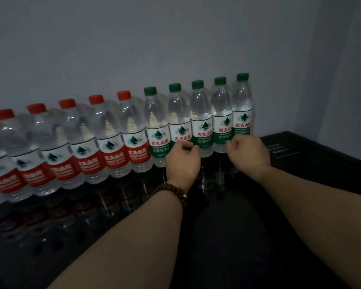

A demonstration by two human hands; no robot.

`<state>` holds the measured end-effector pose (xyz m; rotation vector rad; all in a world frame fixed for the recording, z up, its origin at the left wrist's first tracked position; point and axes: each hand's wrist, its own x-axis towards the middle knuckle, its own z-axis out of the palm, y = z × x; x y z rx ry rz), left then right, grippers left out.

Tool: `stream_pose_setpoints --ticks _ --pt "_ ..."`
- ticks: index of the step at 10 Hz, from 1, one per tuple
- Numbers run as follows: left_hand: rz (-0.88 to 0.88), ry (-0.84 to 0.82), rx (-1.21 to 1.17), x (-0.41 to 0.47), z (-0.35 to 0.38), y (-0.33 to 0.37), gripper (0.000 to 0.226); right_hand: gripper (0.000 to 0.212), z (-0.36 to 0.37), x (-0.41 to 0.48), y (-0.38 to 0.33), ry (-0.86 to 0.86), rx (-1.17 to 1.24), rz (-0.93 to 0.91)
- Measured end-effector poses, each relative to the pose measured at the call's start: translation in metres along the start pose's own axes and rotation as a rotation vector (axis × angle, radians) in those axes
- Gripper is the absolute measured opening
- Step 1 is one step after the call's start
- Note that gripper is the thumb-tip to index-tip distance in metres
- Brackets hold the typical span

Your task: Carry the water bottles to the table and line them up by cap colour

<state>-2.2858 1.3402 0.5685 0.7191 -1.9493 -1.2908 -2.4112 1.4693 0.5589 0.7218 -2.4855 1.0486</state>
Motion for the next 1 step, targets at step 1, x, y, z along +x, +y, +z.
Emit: stream_pose_setpoints --ticks 1 --pt "0.144 -0.008 0.131 -0.0246 -0.0363 0.0165 0.009 0.044 -0.0213 -0.0380 -0.0336 -0.110 0.084 -0.110"
